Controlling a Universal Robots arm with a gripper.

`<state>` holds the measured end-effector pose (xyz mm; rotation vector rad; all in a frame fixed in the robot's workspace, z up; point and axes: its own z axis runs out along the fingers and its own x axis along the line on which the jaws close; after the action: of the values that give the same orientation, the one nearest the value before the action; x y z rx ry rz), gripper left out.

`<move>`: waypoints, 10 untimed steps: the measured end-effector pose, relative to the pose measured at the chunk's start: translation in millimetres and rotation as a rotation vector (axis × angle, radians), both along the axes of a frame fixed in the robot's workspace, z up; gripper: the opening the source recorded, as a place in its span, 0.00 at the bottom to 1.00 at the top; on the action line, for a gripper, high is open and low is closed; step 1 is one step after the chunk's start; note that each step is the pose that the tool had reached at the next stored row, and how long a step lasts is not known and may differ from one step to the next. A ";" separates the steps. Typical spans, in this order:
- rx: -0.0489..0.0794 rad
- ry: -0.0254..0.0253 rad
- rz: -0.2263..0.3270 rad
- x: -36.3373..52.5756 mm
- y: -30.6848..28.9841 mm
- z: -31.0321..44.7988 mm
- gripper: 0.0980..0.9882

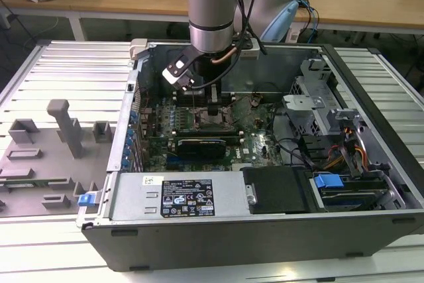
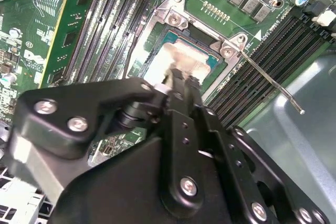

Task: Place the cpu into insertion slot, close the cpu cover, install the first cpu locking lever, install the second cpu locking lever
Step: 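Place the cpu into insertion slot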

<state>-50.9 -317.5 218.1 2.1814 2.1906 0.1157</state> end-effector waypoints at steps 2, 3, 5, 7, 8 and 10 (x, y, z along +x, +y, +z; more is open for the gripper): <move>0.000 0.0000 0.000 0.0 0.0 0.0 0.01; 0.000 0.0000 0.000 0.0 0.0 0.0 0.01; 0.000 0.0000 0.000 0.0 0.0 0.0 0.01; 0.000 0.0212 0.000 0.7 0.0 0.0 0.01; 0.000 0.0360 0.000 1.3 0.0 -0.1 0.01; 0.000 0.0379 0.000 1.3 0.0 -0.1 0.01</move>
<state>-49.7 -317.6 218.0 2.2016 2.2100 0.0748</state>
